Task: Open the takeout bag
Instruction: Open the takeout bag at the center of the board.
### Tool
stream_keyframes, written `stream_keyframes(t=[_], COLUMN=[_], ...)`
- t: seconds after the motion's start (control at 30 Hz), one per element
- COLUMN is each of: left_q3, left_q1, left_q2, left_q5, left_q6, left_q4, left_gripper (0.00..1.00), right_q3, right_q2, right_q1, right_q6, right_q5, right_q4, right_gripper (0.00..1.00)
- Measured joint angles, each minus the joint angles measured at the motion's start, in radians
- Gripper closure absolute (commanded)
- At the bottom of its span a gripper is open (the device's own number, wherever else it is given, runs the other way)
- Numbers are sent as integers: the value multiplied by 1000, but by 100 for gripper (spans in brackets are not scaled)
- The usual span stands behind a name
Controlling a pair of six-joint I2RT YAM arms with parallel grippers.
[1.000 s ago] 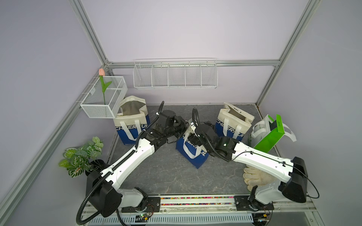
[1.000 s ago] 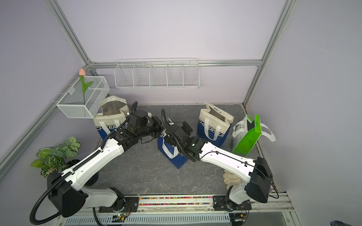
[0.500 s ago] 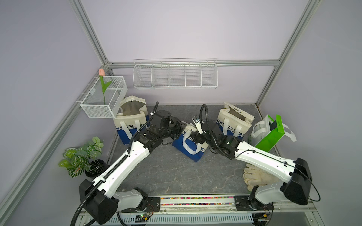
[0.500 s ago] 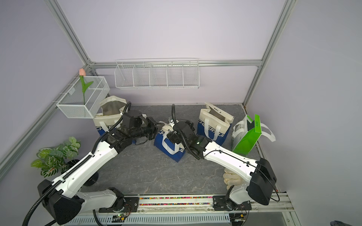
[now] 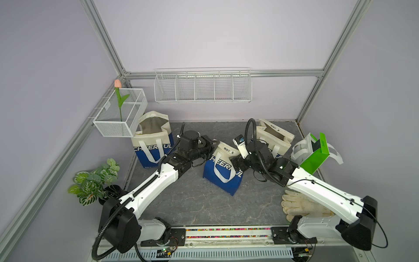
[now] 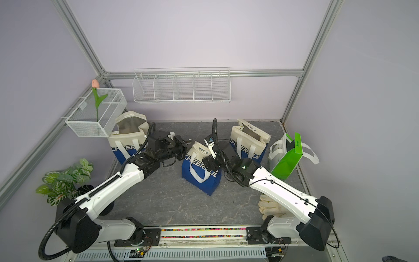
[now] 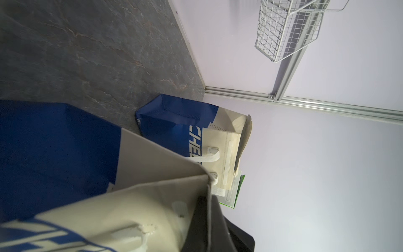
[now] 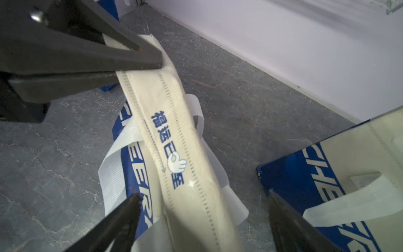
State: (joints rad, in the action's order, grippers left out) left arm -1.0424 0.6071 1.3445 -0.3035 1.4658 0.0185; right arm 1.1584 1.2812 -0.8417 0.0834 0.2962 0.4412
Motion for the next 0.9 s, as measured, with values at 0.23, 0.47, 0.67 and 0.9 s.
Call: stream_keyframes(t=[0.23, 0.47, 0.67, 0.9], left_q3=[3, 3, -7, -52], left_q1=[23, 49, 62, 69], left_q2=[5, 60, 101, 149], left_q5=[-24, -58, -77, -79], left_q6=[-41, -64, -60, -74], left_q4=[-60, -79, -120, -145], left_gripper=[62, 66, 85, 94], right_q3=[-7, -5, -1, -1], right_q2=[7, 15, 15, 10], right_q1=[35, 40, 43, 44], right_q6=[29, 34, 34, 33], right_q5=[-104, -164, -171, -158], right_q4=[27, 43, 59, 74], right_gripper=[31, 33, 33, 33])
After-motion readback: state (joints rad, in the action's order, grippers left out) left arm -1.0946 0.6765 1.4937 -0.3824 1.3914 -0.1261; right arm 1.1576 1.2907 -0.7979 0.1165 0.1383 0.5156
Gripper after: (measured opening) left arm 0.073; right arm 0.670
